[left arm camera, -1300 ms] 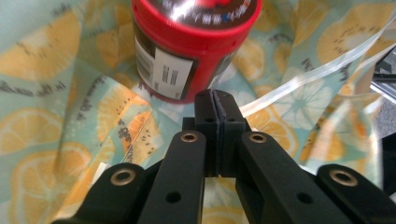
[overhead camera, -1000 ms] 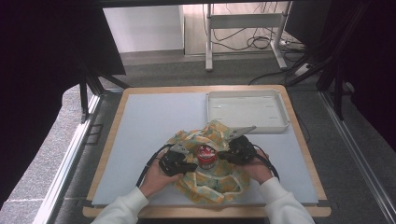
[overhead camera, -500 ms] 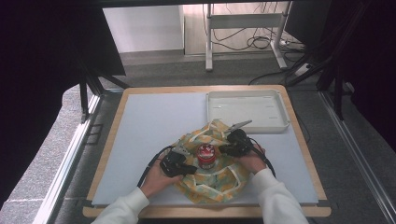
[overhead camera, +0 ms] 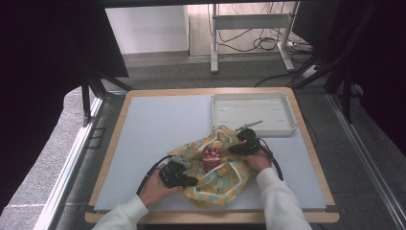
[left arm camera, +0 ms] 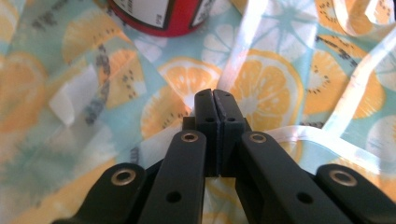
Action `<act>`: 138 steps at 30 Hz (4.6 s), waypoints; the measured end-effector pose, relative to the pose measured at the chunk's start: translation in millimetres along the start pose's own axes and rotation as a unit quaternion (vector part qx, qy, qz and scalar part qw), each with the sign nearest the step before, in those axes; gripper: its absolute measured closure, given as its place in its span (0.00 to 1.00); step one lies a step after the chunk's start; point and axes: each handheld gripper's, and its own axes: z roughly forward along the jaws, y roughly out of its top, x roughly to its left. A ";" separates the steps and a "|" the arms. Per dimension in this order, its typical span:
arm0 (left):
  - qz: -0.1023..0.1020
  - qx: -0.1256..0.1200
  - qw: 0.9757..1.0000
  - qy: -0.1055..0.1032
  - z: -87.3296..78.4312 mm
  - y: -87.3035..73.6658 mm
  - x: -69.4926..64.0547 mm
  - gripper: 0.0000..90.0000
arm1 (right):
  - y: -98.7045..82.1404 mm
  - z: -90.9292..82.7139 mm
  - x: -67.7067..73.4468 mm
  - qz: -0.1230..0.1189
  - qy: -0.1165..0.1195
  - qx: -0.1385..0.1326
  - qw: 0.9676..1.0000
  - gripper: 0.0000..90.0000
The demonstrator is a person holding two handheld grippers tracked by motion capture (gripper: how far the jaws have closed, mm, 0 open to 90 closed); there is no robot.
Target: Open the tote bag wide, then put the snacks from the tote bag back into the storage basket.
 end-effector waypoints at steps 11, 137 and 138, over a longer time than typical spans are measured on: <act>0.002 -0.049 0.999 0.011 -16.3 8.9 -5.8 1.00 | -2.6 -36.8 26.2 -0.040 0.007 -0.052 0.998 0.99; -0.063 -0.157 0.972 0.166 -106.1 -35.4 18.2 0.27 | -28.4 -69.2 114.3 -0.087 -0.042 -0.100 0.990 0.22; -0.063 -0.156 0.972 0.165 -105.9 -35.3 18.2 0.27 | -26.5 -66.8 115.6 -0.085 -0.041 -0.098 0.991 0.21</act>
